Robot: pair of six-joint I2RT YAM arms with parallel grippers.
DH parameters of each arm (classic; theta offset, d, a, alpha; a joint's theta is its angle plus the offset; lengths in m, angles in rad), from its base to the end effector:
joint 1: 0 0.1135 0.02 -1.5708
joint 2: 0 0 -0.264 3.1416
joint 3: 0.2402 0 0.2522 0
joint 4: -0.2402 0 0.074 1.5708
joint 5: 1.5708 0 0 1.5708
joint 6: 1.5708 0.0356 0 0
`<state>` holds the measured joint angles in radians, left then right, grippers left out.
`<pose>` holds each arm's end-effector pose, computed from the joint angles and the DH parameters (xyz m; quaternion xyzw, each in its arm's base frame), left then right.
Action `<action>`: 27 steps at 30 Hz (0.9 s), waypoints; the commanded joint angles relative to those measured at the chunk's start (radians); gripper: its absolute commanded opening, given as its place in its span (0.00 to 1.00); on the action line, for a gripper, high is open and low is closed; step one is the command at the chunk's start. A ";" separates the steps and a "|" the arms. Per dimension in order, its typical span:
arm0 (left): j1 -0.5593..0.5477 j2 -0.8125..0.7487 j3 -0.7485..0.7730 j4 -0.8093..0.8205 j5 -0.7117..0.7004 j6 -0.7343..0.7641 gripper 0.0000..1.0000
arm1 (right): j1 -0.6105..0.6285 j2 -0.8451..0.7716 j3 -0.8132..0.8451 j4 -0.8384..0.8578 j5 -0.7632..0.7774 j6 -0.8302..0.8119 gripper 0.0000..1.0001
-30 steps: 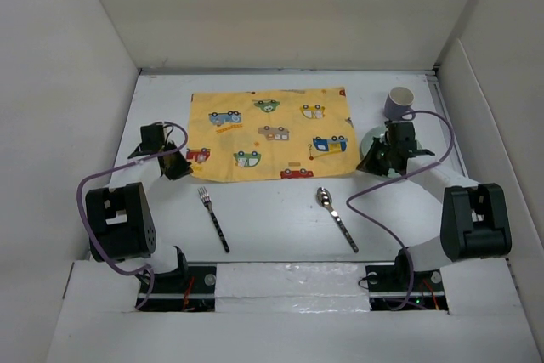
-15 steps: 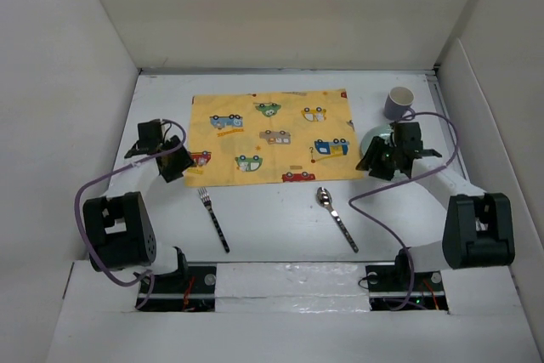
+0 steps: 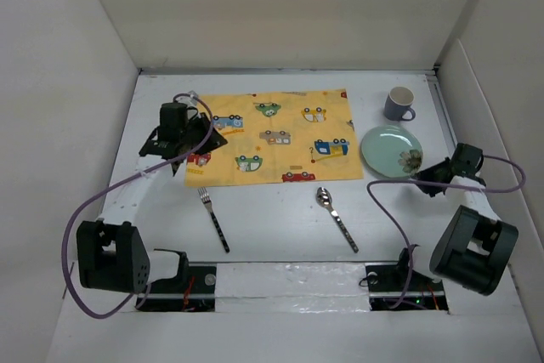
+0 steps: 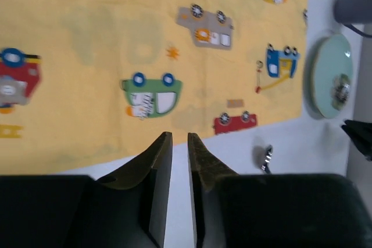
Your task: Set the dinner table for one person
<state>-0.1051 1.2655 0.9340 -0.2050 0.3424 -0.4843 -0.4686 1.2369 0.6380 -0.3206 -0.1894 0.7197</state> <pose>0.2814 -0.0417 0.2873 -0.0787 0.8571 -0.2832 0.4232 0.2133 -0.1005 0.1877 0.5029 0.7985 0.1288 0.3048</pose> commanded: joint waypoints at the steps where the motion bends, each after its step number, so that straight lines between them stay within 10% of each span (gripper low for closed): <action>1: -0.073 -0.038 0.009 0.051 0.061 -0.043 0.16 | -0.037 0.051 0.011 0.083 -0.059 0.053 0.29; 5: -0.084 -0.064 -0.047 0.076 0.119 -0.051 0.34 | -0.038 0.116 0.011 0.141 -0.108 0.063 0.55; 14: -0.084 -0.051 -0.054 0.046 0.127 -0.002 0.38 | -0.038 0.239 -0.041 0.273 -0.117 0.153 0.52; 18: -0.084 -0.041 -0.031 0.046 0.126 -0.002 0.36 | -0.038 0.288 -0.047 0.311 -0.125 0.195 0.41; 23: -0.084 -0.029 -0.011 0.023 0.121 0.007 0.35 | -0.038 0.268 -0.060 0.302 -0.098 0.234 0.02; 27: -0.084 -0.018 -0.001 0.021 0.119 -0.002 0.34 | -0.038 0.146 -0.043 0.208 -0.084 0.193 0.00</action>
<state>-0.1886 1.2430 0.8845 -0.1852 0.4477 -0.4980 -0.5018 1.4559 0.5938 0.0017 -0.3573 0.9333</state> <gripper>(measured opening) 0.347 0.058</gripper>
